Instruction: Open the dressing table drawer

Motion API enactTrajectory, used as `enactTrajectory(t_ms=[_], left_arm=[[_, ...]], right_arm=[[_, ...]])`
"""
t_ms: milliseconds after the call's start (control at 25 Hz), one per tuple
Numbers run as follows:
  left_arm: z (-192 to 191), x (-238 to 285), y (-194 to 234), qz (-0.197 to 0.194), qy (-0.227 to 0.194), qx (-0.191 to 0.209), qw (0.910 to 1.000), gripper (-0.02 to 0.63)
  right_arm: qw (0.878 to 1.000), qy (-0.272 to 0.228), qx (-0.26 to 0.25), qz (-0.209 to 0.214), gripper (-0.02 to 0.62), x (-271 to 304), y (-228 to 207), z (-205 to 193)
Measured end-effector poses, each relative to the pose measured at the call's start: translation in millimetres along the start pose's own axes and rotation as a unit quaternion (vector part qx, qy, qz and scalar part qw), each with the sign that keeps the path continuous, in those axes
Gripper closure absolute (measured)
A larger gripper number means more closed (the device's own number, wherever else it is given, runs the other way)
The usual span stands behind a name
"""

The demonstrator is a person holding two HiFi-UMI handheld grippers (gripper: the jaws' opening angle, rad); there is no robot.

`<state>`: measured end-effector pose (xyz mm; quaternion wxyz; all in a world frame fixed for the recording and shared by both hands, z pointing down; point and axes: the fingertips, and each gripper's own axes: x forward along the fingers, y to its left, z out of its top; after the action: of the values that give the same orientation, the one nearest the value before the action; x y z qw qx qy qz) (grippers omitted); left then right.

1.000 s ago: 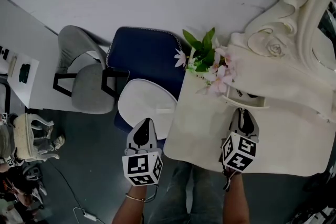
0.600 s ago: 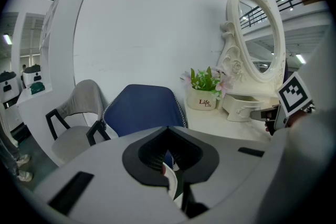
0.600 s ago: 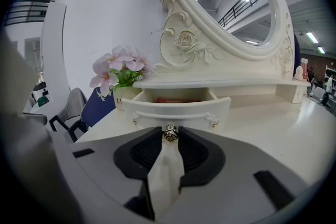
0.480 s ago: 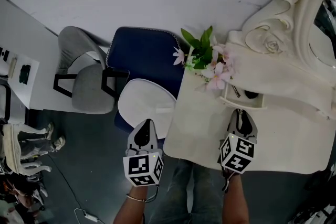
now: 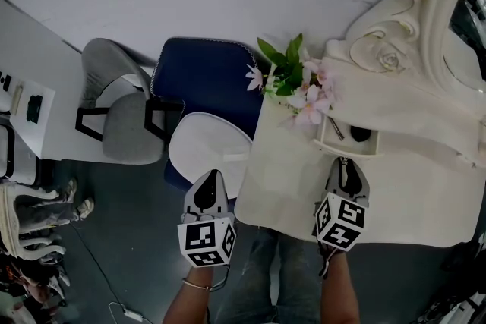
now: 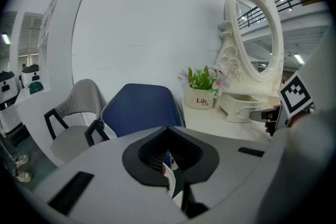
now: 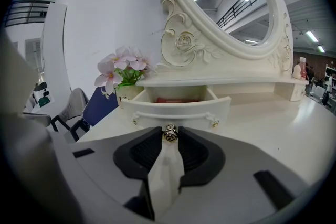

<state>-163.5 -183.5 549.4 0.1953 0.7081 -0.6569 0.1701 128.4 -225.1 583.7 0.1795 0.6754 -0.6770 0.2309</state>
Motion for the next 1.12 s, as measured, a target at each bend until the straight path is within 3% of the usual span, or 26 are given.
enactTrajectory(t_ms=[1120], left_arm=[[-6.7,-9.6,-3.0,-0.005,0.0,0.003,1.0,0.598]], right_arm=[[1.0,-0.007,-0.004,-0.003,0.49,-16.7,3.8,-8.0]])
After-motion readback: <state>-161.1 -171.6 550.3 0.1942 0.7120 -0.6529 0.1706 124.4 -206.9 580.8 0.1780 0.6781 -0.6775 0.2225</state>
